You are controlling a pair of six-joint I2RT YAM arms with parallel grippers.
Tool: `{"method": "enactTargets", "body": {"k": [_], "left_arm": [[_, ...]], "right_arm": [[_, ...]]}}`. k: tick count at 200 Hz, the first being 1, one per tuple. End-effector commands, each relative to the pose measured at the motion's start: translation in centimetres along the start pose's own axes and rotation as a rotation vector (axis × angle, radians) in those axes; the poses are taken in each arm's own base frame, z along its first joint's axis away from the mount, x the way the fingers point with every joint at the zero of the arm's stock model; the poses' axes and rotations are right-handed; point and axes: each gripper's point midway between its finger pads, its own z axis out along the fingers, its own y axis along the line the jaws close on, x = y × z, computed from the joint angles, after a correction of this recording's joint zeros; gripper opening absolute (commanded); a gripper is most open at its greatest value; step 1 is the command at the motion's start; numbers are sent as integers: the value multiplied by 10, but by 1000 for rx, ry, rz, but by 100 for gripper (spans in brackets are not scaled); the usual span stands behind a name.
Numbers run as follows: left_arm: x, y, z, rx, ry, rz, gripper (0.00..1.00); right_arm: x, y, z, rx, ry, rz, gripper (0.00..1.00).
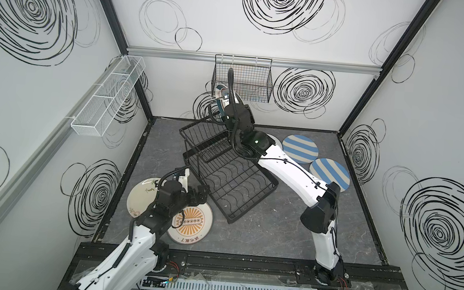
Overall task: Load plates into a dish rack
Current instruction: Place the plate on the dish rack.
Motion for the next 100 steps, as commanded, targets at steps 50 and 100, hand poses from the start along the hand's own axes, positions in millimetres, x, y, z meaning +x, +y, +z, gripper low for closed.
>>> {"method": "enactTargets", "body": {"k": [50, 100], "left_arm": [[-5, 1, 0, -3, -25, 11, 96], [-4, 2, 1, -3, -22, 9, 96]], "right_arm": [[-20, -19, -9, 47, -56, 68, 0], [-10, -19, -9, 34, -38, 58, 0]]}}
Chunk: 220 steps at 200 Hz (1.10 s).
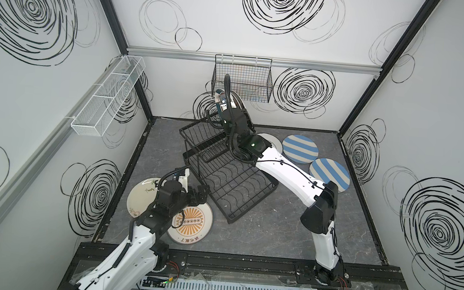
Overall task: Load plates into a dish rack
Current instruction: Place the plate on the dish rack.
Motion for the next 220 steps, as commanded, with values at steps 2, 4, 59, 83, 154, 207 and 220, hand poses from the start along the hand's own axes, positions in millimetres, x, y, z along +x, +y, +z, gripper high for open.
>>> {"method": "enactTargets", "body": {"k": [2, 4, 59, 83, 154, 207, 220], "left_arm": [[-4, 2, 1, -3, -23, 9, 96], [-4, 2, 1, -3, -23, 10, 96], [-3, 2, 1, -4, -22, 8, 96], [-4, 2, 1, -3, -21, 9, 96], [-5, 1, 0, -2, -23, 11, 96], [-5, 1, 0, -4, -24, 12, 96], [-5, 1, 0, -4, -24, 12, 96]], "right_arm": [[-27, -35, -13, 42, -49, 85, 0], [-28, -35, -13, 42, -50, 88, 0], [-20, -42, -17, 61, -29, 90, 0], [-13, -46, -18, 72, -16, 91, 0], [-6, -44, -10, 83, 14, 71, 3], [-3, -47, 5, 144, 39, 59, 0], [-2, -44, 7, 137, 40, 59, 3]]}}
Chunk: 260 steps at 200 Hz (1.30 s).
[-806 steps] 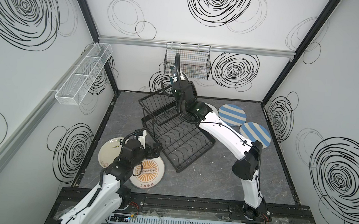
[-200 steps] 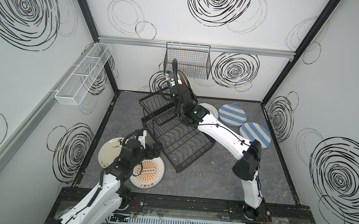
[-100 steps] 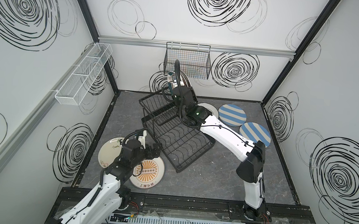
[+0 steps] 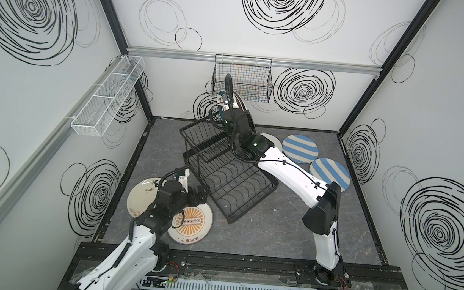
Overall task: Load plates into a dish rack
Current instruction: Place the plate on the dish rack.
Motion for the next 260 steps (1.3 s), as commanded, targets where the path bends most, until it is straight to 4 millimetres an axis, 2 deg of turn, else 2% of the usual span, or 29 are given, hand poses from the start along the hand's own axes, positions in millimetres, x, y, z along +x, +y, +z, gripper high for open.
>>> {"method": "enactTargets", "body": {"k": [1, 53, 72, 103, 132, 164, 186, 211, 238, 260], "left_arm": [[-6, 1, -1, -2, -28, 13, 96], [-6, 0, -1, -1, -28, 13, 96], [-7, 0, -1, -1, -30, 13, 96], [-7, 0, -1, 0, -27, 13, 96], [-9, -2, -2, 3, -31, 15, 96], [-19, -9, -6, 8, -44, 26, 96], [-27, -15, -10, 15, -47, 38, 96], [-30, -19, -12, 23, -44, 50, 96], [-29, -21, -12, 25, -30, 68, 96], [-32, -25, -13, 34, -30, 75, 96]], "right_arm": [[-6, -33, 9, 122, 7, 32, 3], [1, -26, 15, 116, 22, 20, 3], [5, -23, 17, 109, 32, 12, 16], [5, -25, 16, 109, 35, 16, 22], [-5, -31, 9, 103, 22, 29, 41], [-26, -36, -12, 50, -2, 61, 66], [-42, -45, -33, -12, -23, 109, 76], [-46, -60, -53, -80, -27, 162, 83], [-28, -80, -65, -95, 11, 195, 86], [-5, -109, -72, -100, 52, 257, 86]]}}
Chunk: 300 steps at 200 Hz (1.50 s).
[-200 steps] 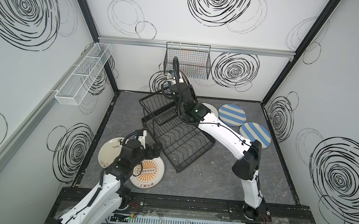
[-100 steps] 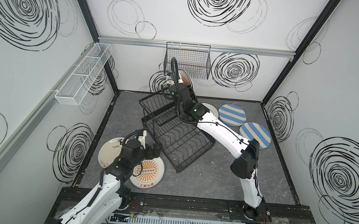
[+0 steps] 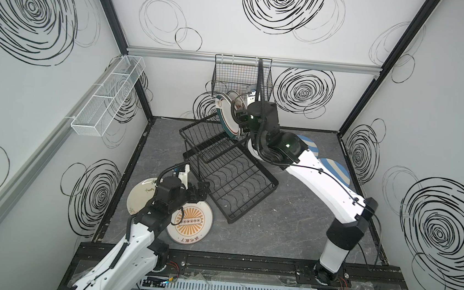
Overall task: Load plates into a dish rack
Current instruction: Place the plate on the dish rack, then move the plate to the middle-right of the table.
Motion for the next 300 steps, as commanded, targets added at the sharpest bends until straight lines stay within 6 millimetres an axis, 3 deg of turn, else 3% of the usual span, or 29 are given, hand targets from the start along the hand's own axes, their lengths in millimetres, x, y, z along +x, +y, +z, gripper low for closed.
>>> {"method": "enactTargets", "body": {"k": [1, 12, 27, 54, 95, 117, 137, 169, 204, 300], "left_arm": [[-13, -11, -4, 23, -21, 31, 96], [-14, -12, -4, 28, -19, 34, 96], [-15, -15, -4, 39, -18, 45, 96], [-17, -20, 0, 53, 2, 62, 96], [-19, -21, 2, 51, 7, 74, 96], [-14, -19, 8, 53, 27, 64, 96], [-10, -19, 11, 62, 39, 53, 96], [-9, -15, 13, 49, 43, 48, 96], [-8, -13, 15, 44, 50, 43, 96], [-8, 4, 17, 6, 43, -3, 96]], "right_arm": [[24, -31, -6, -3, 65, 78, 86], [39, -52, -10, -17, 87, 136, 87], [74, -83, -6, -61, 145, 232, 86], [158, -146, 0, -38, 273, 395, 82], [279, -239, -19, 162, 386, 630, 79], [340, -273, -35, 219, 420, 811, 75], [380, -293, -48, 264, 409, 959, 71], [423, -307, -53, 308, 419, 1109, 69], [458, -317, -42, 291, 501, 1247, 63], [512, -342, -18, 305, 571, 1332, 61]]}}
